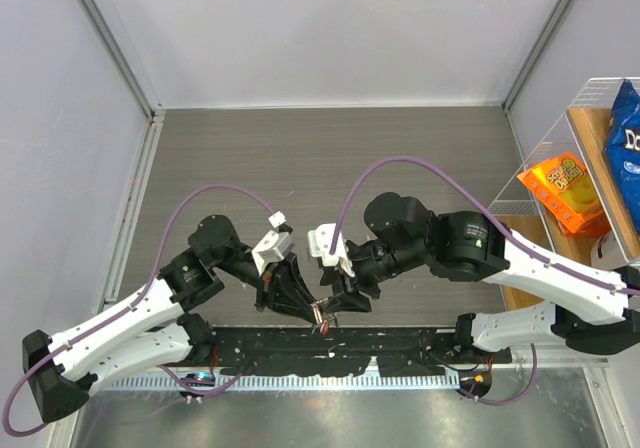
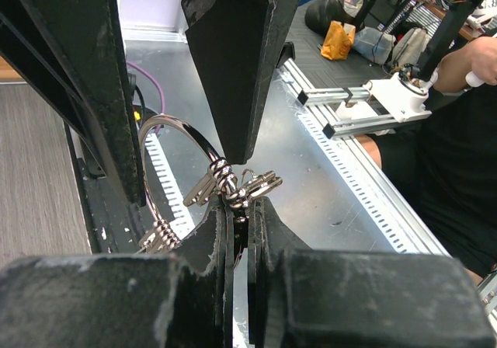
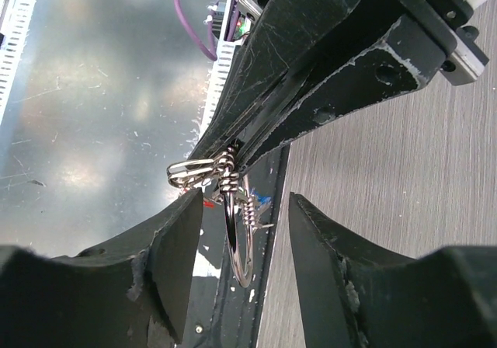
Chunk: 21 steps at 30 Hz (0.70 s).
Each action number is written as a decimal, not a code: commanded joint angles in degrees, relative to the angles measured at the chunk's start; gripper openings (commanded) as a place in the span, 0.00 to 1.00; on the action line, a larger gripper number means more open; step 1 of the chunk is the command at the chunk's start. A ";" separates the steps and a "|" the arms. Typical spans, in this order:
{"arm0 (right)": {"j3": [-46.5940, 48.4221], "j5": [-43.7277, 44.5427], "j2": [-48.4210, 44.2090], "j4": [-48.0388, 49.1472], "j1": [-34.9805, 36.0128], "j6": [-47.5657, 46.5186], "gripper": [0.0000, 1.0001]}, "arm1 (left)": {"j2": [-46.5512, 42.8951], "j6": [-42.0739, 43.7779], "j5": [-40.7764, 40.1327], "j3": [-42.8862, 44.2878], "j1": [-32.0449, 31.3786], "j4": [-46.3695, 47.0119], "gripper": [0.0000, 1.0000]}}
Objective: Put the keys on the keyring
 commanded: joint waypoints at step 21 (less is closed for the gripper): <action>2.64 -3.43 0.85 3.30 1.30 -0.39 0.40 | -1.48 0.39 0.08 1.93 -0.24 2.34 0.00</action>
